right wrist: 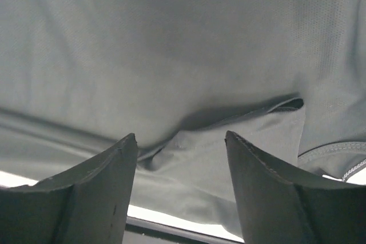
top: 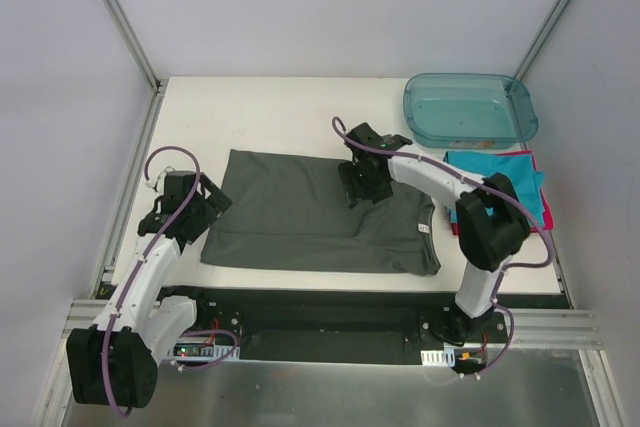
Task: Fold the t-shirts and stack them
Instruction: Fold the flattened tshirt in 1/3 of the way
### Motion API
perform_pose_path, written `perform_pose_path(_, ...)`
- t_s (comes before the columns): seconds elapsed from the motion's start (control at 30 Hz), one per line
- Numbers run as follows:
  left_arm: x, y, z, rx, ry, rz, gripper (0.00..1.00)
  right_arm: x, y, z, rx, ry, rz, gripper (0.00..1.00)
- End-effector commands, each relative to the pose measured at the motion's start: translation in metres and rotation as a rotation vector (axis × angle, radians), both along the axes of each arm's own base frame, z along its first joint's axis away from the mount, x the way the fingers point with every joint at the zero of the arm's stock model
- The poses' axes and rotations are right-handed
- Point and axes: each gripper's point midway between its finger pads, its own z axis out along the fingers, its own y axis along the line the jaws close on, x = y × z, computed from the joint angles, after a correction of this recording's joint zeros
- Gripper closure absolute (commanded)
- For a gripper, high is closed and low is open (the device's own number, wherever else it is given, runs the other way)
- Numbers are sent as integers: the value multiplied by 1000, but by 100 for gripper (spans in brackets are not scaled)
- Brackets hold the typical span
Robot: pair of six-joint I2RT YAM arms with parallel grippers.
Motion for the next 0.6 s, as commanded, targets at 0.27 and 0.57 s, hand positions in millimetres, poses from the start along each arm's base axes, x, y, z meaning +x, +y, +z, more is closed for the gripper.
perform_pose_path(0.27, 8, 4, -7, 38, 0, -31, 1, -12, -22, -36, -225, 111, -52, 42)
perform_pose_path(0.57, 8, 3, -7, 39, 2, -45, 1, -16, -32, -46, -279, 137, -74, 62)
